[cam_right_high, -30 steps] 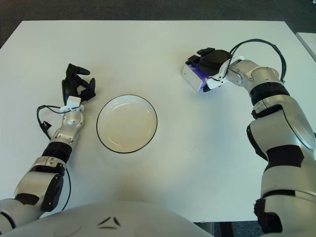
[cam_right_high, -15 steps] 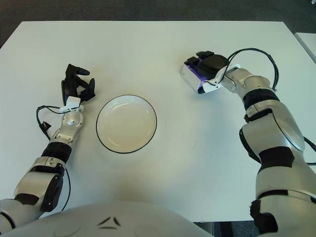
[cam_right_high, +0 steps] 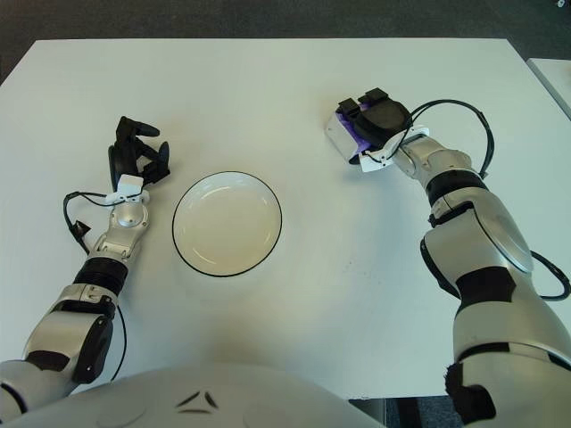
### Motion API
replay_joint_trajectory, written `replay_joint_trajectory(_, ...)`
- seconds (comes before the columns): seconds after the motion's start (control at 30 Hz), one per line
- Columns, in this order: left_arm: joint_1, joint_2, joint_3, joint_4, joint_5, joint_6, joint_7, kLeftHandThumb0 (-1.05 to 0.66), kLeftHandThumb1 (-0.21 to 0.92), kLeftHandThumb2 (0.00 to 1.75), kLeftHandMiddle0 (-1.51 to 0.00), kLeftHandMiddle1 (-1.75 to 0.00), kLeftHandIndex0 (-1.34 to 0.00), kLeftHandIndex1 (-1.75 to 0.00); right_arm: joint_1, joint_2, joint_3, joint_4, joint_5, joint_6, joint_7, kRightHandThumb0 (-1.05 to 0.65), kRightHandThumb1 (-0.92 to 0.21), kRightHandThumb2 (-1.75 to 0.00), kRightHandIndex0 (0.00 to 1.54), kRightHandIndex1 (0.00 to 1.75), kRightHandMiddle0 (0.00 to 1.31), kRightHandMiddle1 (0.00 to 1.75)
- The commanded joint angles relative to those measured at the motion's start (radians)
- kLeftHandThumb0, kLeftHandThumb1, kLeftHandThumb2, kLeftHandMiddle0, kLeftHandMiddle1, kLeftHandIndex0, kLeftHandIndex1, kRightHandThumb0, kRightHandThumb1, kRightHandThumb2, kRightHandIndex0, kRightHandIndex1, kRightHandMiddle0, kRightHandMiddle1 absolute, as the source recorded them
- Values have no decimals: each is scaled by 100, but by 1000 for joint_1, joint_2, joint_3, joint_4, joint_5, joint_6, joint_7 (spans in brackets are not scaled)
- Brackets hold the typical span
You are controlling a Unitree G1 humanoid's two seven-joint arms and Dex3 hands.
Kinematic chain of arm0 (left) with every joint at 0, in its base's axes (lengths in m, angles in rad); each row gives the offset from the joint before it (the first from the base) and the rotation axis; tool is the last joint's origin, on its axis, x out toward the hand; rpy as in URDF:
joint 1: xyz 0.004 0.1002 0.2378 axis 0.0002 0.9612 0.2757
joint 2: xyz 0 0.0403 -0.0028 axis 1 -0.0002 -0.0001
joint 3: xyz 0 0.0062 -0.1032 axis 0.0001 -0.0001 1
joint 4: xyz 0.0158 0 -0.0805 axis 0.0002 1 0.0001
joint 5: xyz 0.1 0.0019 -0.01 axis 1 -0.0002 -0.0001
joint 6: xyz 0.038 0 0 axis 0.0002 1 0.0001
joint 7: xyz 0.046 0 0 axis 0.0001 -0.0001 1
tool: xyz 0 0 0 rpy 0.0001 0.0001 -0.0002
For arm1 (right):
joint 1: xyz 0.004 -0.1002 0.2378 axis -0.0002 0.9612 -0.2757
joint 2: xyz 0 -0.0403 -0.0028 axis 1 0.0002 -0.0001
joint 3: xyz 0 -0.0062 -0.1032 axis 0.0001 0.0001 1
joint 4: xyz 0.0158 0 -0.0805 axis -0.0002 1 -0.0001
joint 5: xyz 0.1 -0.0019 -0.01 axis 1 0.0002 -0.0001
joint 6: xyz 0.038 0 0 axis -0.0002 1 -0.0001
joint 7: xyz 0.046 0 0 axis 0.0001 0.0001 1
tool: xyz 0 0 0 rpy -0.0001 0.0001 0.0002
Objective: Put the tissue paper into the plate.
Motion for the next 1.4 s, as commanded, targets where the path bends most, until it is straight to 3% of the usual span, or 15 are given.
replay_joint_trajectory(0.0,191,-24,3,117,-7,-8,-4,-39,66,84,-77,-175,-38,-171,107,45,62,43,-68,43,-82,-11,-28,-127,60,169,38,171)
replay_joint_trajectory(0.1,192,-23,5,120,-7,-15,-1,-39,67,83,-78,-175,-38,-171,114,47,73,41,-72,48,-169,-4,-21,-141,67,173,45,174)
replay_joint_trajectory(0.37,192,-25,6,120,-12,-19,0,-39,67,83,-75,-175,-38,-170,115,45,91,42,-74,44,-259,0,-19,-147,71,172,48,175)
replay_joint_trajectory(1.07,177,-21,10,154,-22,-28,-12,-39,67,83,-73,-175,-38,-171,82,25,147,31,-85,46,-330,0,-16,-149,73,171,50,175)
replay_joint_trajectory(1.27,173,-21,9,163,-18,-31,-6,-39,67,84,-75,-175,-38,-171,11,30,119,12,-54,11,-323,0,-15,-150,74,172,50,175)
replay_joint_trajectory(1.37,172,-19,8,168,-17,-31,-7,-39,66,84,-77,-175,-38,-171,-9,33,72,-29,-8,-33,-337,0,-15,-151,74,172,51,175)
